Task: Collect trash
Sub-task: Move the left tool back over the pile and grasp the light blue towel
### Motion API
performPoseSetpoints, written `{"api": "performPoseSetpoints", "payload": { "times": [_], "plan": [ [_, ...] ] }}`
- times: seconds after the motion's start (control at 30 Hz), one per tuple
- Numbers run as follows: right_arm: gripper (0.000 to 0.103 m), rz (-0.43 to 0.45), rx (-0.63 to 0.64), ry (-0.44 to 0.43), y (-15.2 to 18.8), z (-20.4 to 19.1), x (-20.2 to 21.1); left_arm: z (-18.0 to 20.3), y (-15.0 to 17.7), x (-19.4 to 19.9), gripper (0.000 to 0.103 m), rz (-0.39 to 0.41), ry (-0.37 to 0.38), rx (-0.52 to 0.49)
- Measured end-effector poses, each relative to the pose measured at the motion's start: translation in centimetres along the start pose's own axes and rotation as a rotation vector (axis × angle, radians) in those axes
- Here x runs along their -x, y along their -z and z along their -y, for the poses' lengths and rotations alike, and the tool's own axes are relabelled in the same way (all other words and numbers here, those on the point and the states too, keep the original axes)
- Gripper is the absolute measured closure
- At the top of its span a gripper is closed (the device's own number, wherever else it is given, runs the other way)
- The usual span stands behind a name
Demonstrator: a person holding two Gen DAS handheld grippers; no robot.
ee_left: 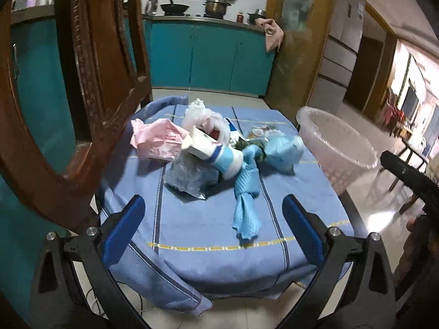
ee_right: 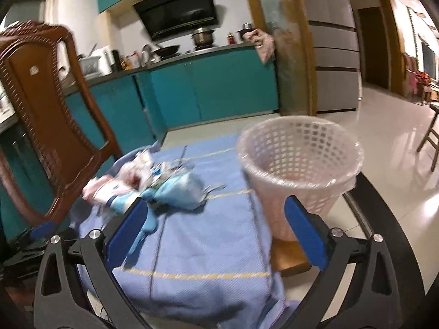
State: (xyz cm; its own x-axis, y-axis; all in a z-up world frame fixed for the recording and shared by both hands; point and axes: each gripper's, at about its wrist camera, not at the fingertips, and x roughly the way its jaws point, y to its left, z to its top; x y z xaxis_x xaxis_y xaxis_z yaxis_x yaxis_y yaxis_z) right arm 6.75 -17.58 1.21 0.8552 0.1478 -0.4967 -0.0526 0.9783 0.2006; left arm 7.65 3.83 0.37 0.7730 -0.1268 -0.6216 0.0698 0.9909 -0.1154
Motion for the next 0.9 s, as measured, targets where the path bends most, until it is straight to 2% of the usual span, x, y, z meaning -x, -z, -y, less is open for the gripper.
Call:
{"api": "performPoseSetpoints", "payload": {
  "times": [0.2,0.37,0.9],
  "plan": [
    [0.005,-0.021,0.075,-0.024,1.4,-2.1,0.5,1.1,0.5,0.3,0.003,0.0,0.024,-0.024],
    [0.005,-0.019,0.054,-0.019,1.3,-1.5,0.6,2.0,0.6,-0.1,0.003,-0.007,0.032,-0.057],
    [0.005,-0.011,0.068,-0.02,1.3,-1.6,0.6,2.1,0.9,-0.9,0.003,-0.03,0.03,-0.058]
  ]
}}
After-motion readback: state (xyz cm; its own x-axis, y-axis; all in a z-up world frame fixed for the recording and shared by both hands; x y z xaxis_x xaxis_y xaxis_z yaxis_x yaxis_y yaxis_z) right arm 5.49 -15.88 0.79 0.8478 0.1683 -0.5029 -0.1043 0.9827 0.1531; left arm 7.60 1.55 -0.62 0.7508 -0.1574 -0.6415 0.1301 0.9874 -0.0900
